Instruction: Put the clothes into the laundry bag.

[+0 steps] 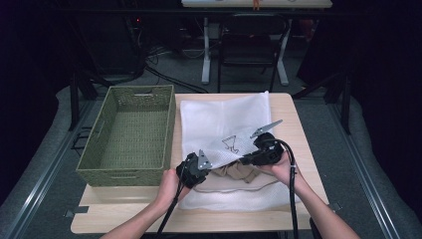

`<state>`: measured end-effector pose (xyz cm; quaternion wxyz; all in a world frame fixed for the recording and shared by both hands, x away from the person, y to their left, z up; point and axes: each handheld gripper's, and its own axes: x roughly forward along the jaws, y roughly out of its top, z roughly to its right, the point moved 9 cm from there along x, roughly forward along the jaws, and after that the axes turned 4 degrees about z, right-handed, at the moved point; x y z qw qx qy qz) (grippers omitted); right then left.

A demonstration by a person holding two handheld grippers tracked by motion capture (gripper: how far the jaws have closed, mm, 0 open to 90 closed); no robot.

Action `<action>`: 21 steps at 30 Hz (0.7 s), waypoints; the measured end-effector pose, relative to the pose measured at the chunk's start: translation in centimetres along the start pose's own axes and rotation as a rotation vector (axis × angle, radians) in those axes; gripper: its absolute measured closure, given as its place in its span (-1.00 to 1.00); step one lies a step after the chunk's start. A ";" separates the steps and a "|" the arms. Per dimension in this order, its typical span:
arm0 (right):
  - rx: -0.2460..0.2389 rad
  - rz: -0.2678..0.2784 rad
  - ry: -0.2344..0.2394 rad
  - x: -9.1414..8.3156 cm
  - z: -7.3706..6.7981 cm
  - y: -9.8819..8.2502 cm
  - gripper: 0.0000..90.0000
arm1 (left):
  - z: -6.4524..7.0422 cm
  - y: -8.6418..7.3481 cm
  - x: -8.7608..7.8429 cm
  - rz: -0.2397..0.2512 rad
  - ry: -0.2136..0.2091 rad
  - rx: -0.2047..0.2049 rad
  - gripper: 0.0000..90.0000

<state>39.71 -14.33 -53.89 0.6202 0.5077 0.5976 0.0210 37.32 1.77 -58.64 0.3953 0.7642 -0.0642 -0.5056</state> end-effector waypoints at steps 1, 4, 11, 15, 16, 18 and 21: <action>-0.002 -0.013 -0.004 0.1 0.0 -0.2 0.87 | 0.1 -0.1 0.0 -0.004 -0.013 -0.004 0.84; -0.012 -0.045 -0.015 0.4 -0.3 -0.9 0.86 | 0.2 -0.5 0.1 -0.019 -0.031 0.002 0.84; -0.016 -0.068 -0.022 1.0 -0.4 -1.9 0.89 | 1.6 0.0 -0.4 0.025 -0.059 -0.016 0.41; 0.003 -0.057 -0.004 1.2 -0.2 -1.9 0.89 | 3.3 1.5 -2.0 0.117 -0.082 -0.028 0.23; 0.009 -0.058 -0.002 1.3 -0.1 -2.0 0.89 | 3.9 1.7 -2.0 0.129 -0.099 -0.033 0.22; 0.010 -0.048 0.004 1.4 -0.1 -1.8 0.90 | 5.1 1.9 -1.8 0.145 -0.131 -0.040 0.22; 0.011 -0.029 0.003 1.4 0.1 -1.6 0.90 | 6.1 1.9 -0.5 0.139 -0.143 -0.038 0.36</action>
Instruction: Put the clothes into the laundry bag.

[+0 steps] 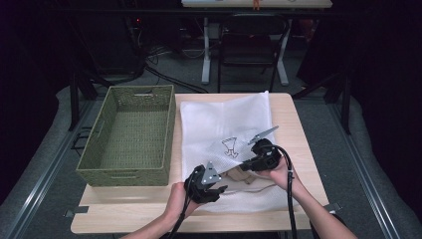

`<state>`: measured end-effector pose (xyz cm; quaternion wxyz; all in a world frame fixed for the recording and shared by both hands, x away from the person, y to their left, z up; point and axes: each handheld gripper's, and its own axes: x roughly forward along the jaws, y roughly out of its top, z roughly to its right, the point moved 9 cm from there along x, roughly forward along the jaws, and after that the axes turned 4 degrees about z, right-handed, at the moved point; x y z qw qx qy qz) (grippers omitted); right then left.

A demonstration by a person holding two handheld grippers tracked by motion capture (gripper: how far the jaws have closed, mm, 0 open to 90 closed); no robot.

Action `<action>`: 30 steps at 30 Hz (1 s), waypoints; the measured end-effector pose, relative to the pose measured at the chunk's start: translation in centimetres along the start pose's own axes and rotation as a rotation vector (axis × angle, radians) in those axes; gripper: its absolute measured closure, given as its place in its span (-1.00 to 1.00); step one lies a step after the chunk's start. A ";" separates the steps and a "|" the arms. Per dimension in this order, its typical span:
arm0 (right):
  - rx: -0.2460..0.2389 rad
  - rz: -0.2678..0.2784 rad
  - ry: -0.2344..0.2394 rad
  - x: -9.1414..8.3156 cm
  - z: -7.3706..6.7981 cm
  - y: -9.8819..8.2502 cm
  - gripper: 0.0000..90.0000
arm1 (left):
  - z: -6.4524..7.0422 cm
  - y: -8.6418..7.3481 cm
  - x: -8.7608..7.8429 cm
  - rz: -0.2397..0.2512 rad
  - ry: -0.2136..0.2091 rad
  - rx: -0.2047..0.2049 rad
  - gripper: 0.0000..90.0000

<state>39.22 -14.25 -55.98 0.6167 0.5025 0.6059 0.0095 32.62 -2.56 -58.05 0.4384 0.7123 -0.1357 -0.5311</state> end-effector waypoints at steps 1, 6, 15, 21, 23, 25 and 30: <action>-0.006 -0.002 0.000 -0.1 0.1 0.0 0.90 | 0.0 -0.1 0.5 0.002 0.004 -0.005 0.46; 0.016 0.019 0.014 0.0 0.1 0.2 0.90 | 0.2 -0.1 3.2 0.034 0.044 -0.021 0.82; 0.046 0.038 0.032 -0.1 0.2 0.4 0.91 | 0.0 0.7 7.2 0.066 0.104 -0.057 0.95; 0.085 0.061 0.065 -0.5 0.3 0.5 0.91 | -1.6 1.1 8.4 0.073 0.184 -0.106 0.98; 0.100 0.068 0.071 -0.6 0.2 0.6 0.91 | -2.1 1.3 8.5 0.077 0.204 -0.111 0.99; 0.104 0.072 0.071 -0.8 0.2 0.7 0.91 | -2.5 1.4 8.6 0.082 0.217 -0.130 1.00; 0.108 0.062 0.069 -0.6 0.3 0.5 0.91 | -2.5 1.4 8.6 0.082 0.189 -0.151 0.95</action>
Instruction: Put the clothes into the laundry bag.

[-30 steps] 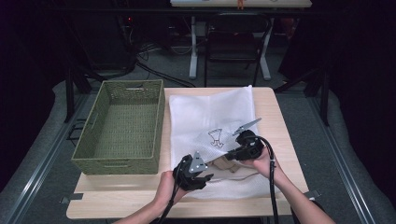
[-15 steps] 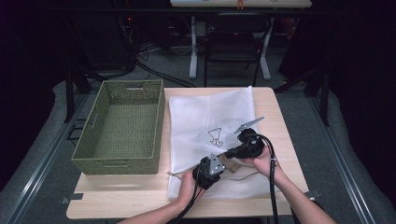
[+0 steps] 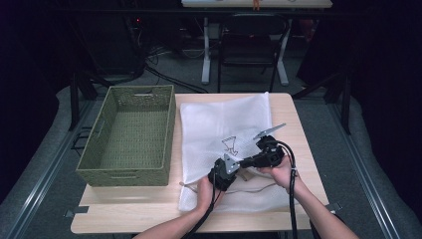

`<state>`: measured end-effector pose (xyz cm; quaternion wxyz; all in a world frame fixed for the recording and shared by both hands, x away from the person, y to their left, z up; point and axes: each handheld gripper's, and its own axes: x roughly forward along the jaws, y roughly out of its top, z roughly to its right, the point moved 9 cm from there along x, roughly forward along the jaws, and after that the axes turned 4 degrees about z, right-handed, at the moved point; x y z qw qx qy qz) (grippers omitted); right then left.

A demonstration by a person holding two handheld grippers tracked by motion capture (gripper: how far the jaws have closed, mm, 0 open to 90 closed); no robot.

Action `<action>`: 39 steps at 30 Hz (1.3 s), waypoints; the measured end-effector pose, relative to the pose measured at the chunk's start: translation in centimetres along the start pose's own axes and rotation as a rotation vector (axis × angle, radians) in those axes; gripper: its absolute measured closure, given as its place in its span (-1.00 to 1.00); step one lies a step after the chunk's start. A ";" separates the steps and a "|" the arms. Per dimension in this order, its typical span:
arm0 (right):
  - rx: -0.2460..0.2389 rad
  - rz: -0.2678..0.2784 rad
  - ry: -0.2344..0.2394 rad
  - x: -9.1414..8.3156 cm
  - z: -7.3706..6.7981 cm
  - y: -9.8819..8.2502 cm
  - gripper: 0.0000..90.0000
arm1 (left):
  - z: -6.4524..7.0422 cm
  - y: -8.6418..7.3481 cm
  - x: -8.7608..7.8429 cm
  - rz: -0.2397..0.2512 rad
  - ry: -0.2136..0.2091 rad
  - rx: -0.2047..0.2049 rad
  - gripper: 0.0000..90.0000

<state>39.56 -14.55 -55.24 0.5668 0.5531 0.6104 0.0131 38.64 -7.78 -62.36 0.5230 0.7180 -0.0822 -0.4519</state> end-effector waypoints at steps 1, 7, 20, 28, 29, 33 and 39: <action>0.001 0.000 0.001 0.0 0.0 0.0 0.90 | 0.3 0.0 -0.3 -0.007 -0.022 0.006 0.87; -0.010 -0.015 -0.007 0.2 0.1 -0.2 0.90 | 1.8 -0.2 -3.9 -0.016 -0.115 0.084 0.47; -0.026 -0.018 -0.012 -0.2 -0.1 -0.1 0.89 | -2.4 -0.3 -9.3 -0.014 0.018 0.145 -0.04; -0.044 -0.046 -0.017 0.0 -0.2 -0.6 0.88 | -4.4 -2.7 -6.4 -0.134 0.028 0.153 0.62; -0.046 -0.056 -0.018 0.1 -0.2 -0.7 0.88 | -4.3 -2.8 -6.4 -0.136 0.023 0.160 0.74; -0.053 -0.090 -0.023 0.4 -0.2 -1.3 0.87 | -4.3 -3.0 -6.6 -0.153 -0.005 0.170 0.86; -0.079 -0.156 -0.035 0.9 -0.1 -2.2 0.85 | -4.4 -3.8 -6.6 -0.194 -0.061 0.181 0.85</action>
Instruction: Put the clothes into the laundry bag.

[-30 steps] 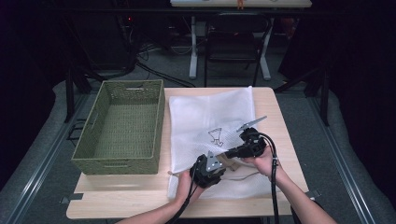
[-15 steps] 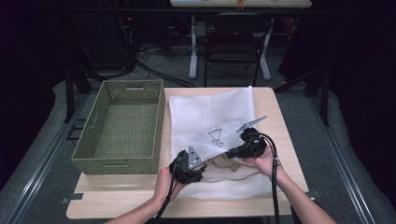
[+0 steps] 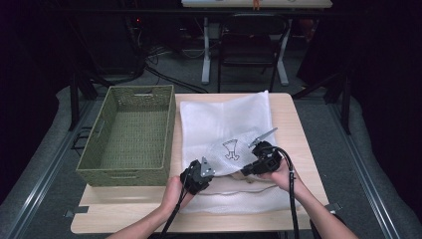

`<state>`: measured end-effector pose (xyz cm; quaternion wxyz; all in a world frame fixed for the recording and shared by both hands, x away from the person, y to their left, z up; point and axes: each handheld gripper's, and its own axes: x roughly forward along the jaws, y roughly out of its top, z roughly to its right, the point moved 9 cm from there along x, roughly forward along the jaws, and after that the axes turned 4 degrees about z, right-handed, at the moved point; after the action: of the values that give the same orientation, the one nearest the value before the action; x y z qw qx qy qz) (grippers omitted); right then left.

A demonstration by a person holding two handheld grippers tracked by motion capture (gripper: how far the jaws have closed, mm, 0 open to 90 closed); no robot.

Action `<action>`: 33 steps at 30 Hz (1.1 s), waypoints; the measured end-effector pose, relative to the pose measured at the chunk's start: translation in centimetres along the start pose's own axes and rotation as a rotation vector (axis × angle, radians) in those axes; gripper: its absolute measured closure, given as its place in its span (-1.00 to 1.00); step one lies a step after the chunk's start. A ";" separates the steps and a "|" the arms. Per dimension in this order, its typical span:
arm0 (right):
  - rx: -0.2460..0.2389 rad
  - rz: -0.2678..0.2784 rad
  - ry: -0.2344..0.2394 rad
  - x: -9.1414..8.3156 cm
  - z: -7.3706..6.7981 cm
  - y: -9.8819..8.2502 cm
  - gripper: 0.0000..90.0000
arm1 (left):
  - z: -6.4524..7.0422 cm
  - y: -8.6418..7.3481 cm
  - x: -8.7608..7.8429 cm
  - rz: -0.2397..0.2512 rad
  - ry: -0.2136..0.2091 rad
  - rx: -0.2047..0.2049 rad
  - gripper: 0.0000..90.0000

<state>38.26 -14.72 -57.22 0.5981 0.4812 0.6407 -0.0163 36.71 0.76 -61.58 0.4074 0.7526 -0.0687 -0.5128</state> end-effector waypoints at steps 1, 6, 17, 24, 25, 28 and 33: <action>-0.005 -0.010 -0.003 0.1 0.1 -0.1 0.85 | 0.0 -0.1 0.0 -0.006 -0.006 -0.007 0.85; -0.011 -0.050 -0.005 0.9 0.3 -0.7 0.85 | 0.0 -0.7 0.4 -0.036 -0.045 -0.020 0.85; -0.037 -0.155 -0.028 3.6 1.2 -2.4 0.85 | 0.2 -1.8 1.4 -0.096 -0.090 -0.026 0.81; -0.057 -0.208 -0.030 4.6 1.4 -3.1 0.81 | 0.3 -1.8 1.4 -0.095 -0.109 -0.040 0.61; -0.056 -0.208 -0.028 4.6 1.3 -3.1 0.77 | 0.3 -1.8 1.3 -0.100 -0.118 -0.036 0.54; -0.071 -0.210 -0.005 4.1 1.1 -3.0 0.59 | 0.5 -1.5 0.8 -0.101 -0.148 -0.054 0.26; -0.072 -0.195 0.060 2.7 0.3 -2.6 0.20 | 0.7 -0.7 -0.3 -0.079 -0.162 -0.063 -0.12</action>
<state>37.34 -14.70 -60.82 0.5910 0.3949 0.7024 -0.0368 35.78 1.03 -61.93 0.4034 0.6975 -0.0553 -0.5896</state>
